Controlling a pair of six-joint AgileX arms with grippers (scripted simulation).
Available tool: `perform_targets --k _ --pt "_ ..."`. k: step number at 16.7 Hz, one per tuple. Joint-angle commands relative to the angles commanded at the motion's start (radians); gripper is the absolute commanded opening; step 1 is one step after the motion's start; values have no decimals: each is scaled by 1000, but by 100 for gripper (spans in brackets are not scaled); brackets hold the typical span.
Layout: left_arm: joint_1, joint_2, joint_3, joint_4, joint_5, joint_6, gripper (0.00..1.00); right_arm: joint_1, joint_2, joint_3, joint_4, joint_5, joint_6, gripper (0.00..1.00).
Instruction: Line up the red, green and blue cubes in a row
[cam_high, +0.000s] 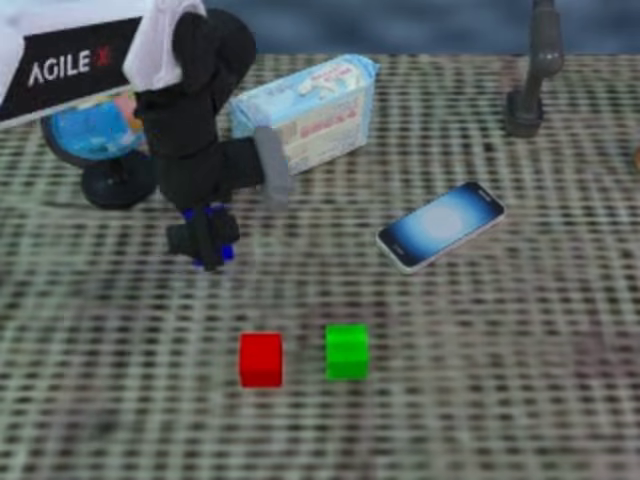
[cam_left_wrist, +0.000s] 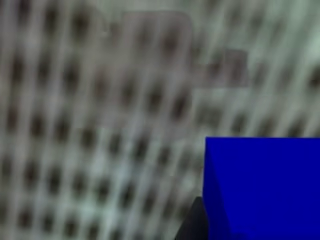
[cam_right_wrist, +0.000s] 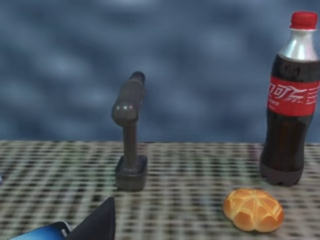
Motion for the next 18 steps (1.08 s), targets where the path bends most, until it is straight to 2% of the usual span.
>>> perform_targets --k 5,8,10,15,18 --pt "-341 143 275 -121 -2 -171 0 0 0 0 0 0 0 100" --pt "-470 195 392 -169 -4 -250 0 0 0 0 0 0 0 100" --pt "-502 208 424 -181 -5 -272 0 0 0 0 0 0 0 100" --pt "-502 206 421 -176 -4 -271 0 0 0 0 0 0 0 100" --pt "-505 227 375 -115 -2 -270 0 0 0 0 0 0 0 100"
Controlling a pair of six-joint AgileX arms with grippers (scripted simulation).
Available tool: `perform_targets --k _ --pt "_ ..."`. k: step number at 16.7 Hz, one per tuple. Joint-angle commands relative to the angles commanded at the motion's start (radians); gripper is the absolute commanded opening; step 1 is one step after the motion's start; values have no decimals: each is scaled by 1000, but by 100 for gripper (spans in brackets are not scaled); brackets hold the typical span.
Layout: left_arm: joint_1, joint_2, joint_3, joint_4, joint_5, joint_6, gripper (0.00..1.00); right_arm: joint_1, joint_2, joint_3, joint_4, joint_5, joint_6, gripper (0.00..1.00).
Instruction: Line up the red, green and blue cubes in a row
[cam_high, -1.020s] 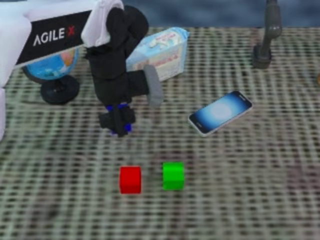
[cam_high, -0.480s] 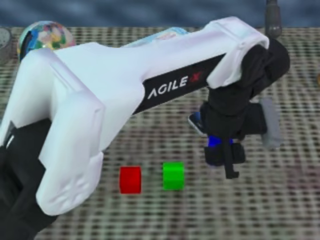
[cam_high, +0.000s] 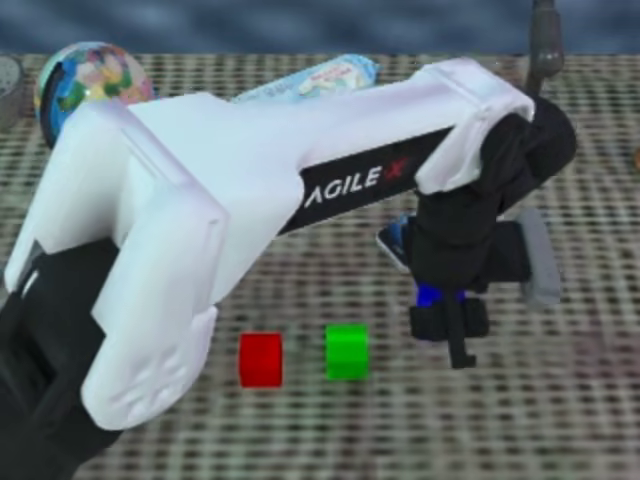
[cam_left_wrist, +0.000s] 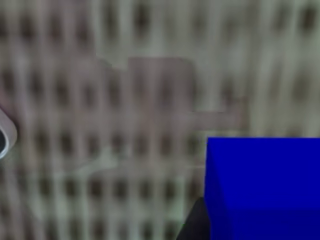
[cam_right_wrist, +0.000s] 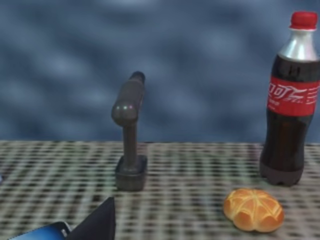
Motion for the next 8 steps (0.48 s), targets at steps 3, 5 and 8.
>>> perform_targets --k 3,5,8 --pt "1 33 -67 100 0 -5 0 0 0 0 0 0 0 100" --pt "0 48 -98 149 -1 -6 0 0 0 0 0 0 0 100" --pt "-2 52 -106 159 -2 -5 0 0 0 0 0 0 0 100"
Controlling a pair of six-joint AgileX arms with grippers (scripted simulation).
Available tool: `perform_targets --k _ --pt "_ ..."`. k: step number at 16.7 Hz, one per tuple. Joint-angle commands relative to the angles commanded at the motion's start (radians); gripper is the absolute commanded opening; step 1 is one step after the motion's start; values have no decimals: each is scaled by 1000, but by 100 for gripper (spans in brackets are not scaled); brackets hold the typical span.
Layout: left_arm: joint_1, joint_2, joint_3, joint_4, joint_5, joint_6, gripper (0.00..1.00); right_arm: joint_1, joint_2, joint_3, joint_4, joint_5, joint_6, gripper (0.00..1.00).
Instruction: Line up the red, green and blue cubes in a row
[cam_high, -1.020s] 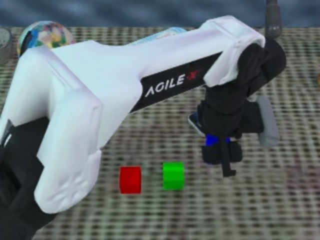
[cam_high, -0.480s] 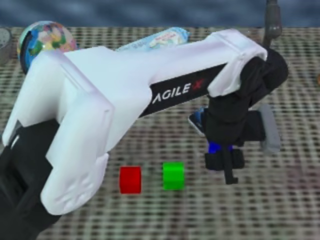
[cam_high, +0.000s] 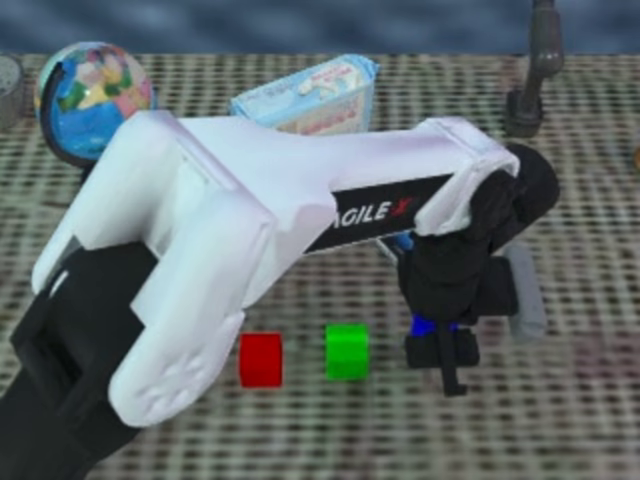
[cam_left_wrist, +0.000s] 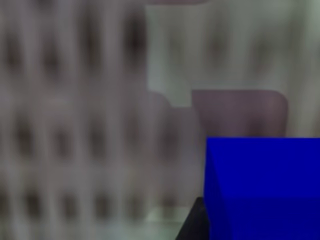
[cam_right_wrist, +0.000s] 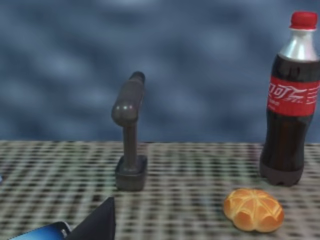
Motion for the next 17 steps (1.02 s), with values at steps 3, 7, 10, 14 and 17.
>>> perform_targets --k 3,7,10,14,17 --pt "0 0 0 0 0 0 15 0 0 0 0 0 0 100" --pt "0 0 0 0 0 0 45 0 0 0 0 0 0 100" --pt "0 0 0 0 0 0 68 0 0 0 0 0 0 100" --pt "0 0 0 0 0 0 98 0 0 0 0 0 0 100" --pt "0 0 0 0 0 0 100 0 0 0 0 0 0 100"
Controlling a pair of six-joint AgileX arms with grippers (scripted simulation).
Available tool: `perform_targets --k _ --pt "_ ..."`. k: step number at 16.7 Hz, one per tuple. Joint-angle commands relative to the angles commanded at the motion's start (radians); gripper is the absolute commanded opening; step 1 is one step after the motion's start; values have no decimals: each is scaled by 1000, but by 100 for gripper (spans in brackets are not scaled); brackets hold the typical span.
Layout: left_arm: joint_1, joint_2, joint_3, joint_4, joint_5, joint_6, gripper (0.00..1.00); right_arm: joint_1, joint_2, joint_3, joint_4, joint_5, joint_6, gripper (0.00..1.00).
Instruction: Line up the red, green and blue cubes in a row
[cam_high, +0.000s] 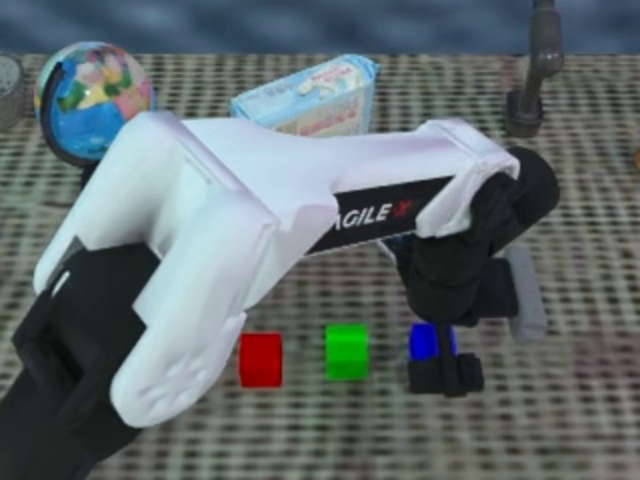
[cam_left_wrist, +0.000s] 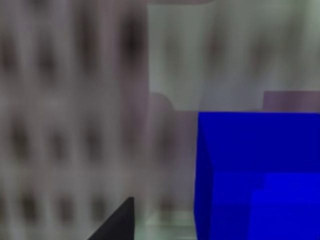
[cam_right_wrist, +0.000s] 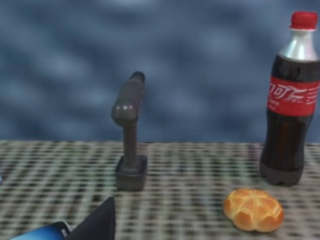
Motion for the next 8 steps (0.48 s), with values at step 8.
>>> perform_targets --k 8 --pt "0 -4 15 -18 1 3 100 0 0 0 0 0 0 100"
